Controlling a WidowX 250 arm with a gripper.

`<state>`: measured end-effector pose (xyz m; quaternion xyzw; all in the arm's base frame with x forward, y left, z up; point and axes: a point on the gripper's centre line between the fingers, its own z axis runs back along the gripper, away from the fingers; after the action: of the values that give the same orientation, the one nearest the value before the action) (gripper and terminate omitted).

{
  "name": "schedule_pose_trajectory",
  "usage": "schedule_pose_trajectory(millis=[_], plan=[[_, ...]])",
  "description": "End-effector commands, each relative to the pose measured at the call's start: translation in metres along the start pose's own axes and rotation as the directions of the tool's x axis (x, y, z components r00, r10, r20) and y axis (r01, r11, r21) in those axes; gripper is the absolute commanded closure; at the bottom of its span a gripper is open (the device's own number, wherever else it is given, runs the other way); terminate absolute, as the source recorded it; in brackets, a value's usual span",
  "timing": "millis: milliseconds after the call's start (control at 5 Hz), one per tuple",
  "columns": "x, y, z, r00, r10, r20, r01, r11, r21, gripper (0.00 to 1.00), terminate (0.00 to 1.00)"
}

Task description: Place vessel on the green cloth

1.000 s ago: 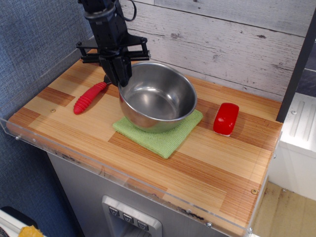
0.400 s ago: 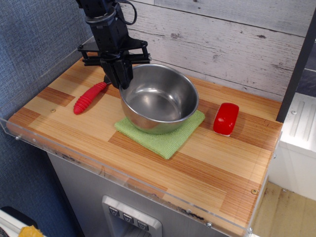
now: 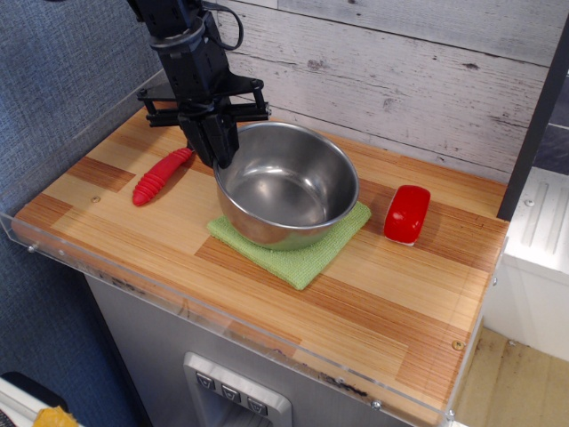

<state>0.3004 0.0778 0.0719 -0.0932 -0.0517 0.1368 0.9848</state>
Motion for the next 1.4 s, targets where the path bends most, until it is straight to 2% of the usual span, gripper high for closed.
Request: schedule_pose_trajectory(millis=[0,400,600,800,1000,1200], plan=[[0.001,0.012,0.012,0.999,0.018,0.034,-0.019,0.999,0.050,0.00,0.00],[0.008,0.024,0.016,0.999,0.042,0.027,-0.044,0.997,0.061,0.00,0.00],[0.010,0.030,0.025,0.999,0.032,0.037,-0.035,0.995,0.091,0.00,0.00],[0.009,0.037,0.053,0.991,0.047,0.124,-0.064,0.988,0.137,0.00,0.00],[0.007,0.027,0.075,0.984,-0.090,0.151,0.062,0.982,0.176,0.00,0.00],[0.008,0.013,0.083,0.958,-0.253,0.132,0.233,0.961,0.149,0.00,0.00]])
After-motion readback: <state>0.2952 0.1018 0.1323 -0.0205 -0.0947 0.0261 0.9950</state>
